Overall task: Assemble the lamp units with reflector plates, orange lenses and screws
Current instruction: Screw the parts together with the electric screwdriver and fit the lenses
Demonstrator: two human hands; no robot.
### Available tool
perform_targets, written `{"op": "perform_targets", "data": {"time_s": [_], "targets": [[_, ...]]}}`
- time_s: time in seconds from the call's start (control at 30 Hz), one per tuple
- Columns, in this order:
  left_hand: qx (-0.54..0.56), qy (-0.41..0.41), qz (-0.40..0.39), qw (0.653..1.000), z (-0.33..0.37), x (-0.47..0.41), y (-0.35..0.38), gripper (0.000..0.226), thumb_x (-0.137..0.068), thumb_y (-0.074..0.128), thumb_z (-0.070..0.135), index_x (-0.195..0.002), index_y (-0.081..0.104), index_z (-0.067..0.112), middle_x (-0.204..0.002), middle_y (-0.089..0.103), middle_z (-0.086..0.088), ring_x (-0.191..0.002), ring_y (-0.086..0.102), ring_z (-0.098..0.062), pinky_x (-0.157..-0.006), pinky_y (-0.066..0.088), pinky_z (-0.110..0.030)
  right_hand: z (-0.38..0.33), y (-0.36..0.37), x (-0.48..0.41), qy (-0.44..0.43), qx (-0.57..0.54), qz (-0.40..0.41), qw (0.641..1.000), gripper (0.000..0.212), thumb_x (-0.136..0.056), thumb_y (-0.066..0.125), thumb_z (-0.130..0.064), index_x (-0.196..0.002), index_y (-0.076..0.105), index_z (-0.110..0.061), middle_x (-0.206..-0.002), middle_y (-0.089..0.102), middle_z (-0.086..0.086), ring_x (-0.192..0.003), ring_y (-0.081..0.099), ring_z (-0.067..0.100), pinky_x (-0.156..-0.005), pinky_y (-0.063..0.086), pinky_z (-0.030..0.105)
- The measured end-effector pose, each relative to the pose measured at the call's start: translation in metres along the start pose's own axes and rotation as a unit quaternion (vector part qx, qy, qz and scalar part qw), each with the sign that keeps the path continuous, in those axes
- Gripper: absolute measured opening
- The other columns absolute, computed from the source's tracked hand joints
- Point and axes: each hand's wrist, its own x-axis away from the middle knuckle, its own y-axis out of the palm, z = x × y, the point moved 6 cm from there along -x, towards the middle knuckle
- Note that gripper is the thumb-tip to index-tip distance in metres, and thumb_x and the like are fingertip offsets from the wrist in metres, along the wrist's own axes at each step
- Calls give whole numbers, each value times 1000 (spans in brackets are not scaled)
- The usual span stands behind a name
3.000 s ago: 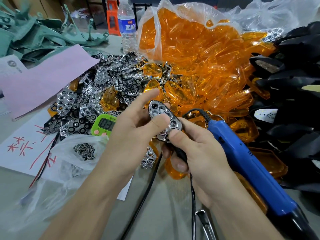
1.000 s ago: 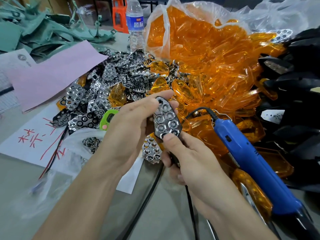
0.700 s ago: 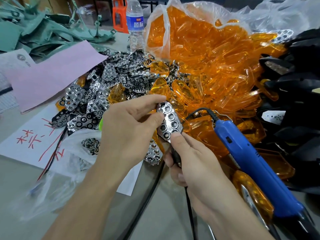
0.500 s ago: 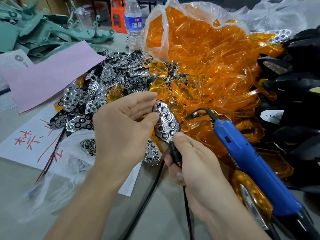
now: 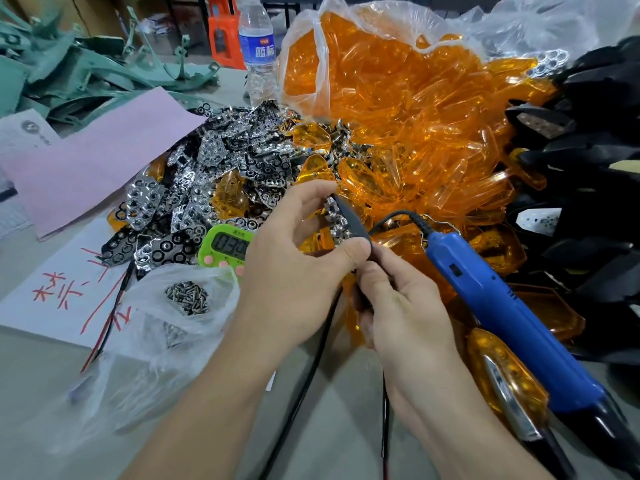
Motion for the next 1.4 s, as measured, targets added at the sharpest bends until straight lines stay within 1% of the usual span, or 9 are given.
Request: {"op": "perform_targets", "data": {"time_s": [0.13,0.23,0.37,0.47,0.57,0.67,0.9,1.2,1.4], "targets": [[107,-10,28,994,-7,-1,-3,64,-70,93,4,-118,71,41,-121,74,14,-117,67,-1,-95,55,-19,-4,-4,1,-45,42,32,998,32,-95,49,-40,-116,66,-57,-81,69,-22,-78,64,5,-74,51,36],[134,-9,60,989,-5,4,2,67,-63,92,6,-122,72,32,-121,76,8,-113,71,-6,-91,59,-23,-6,-8,5,-69,92,78,990,28,-98,48,-42,-114,64,-58,-86,71,-21,-83,68,9,-78,58,44],[172,-22,78,982,-6,7,5,71,-63,92,-8,-122,71,25,-117,78,3,-104,75,-10,-82,60,-22,-15,-14,11,-95,160,126,974,34,-104,54,-31,-120,60,-61,-92,64,-40,-93,64,-7,-74,50,11],[226,-39,71,971,-4,6,8,72,-67,85,-17,-121,68,28,-112,78,10,-101,75,-5,-78,58,-17,-19,-16,14,-108,179,157,965,42,-102,56,-32,-133,46,-59,-103,63,-42,-101,62,-8,-81,49,10],[282,-65,78,954,-3,5,9,45,-77,82,-1,-115,71,20,-100,81,6,-93,76,-6,-77,60,-20,-21,-17,17,-120,194,188,955,40,-99,56,-36,-138,59,-45,-110,74,-16,-99,68,10,-90,58,40],[302,-99,92,944,-6,5,6,16,-86,77,7,-100,77,14,-87,80,-1,-83,76,-12,-75,62,-26,-22,-21,14,-125,207,183,953,41,-100,52,-39,-140,59,-41,-104,74,-11,-91,68,16,-85,58,47],[342,-181,44,921,-19,-6,11,14,-99,64,17,-108,74,16,-103,80,-7,-96,78,-22,-65,61,-27,-20,-27,2,-119,213,110,964,40,-102,58,-33,-140,59,-43,-96,70,-14,-77,57,7,-80,57,41],[469,-207,61,856,-32,-10,5,31,-68,73,22,-96,73,9,-87,80,-7,-80,78,-13,-66,60,-20,-24,-25,5,-153,213,103,959,40,-101,63,-29,-138,61,-41,-98,67,-22,-84,58,4,-87,57,43],[464,-226,77,853,-35,-7,8,13,-64,76,22,-68,82,13,-85,80,-8,-78,78,-14,-65,61,-22,-30,-17,14,-203,295,145,922,42,-104,52,-35,-146,55,-34,-93,61,-15,-80,57,9,-72,56,34]]}}
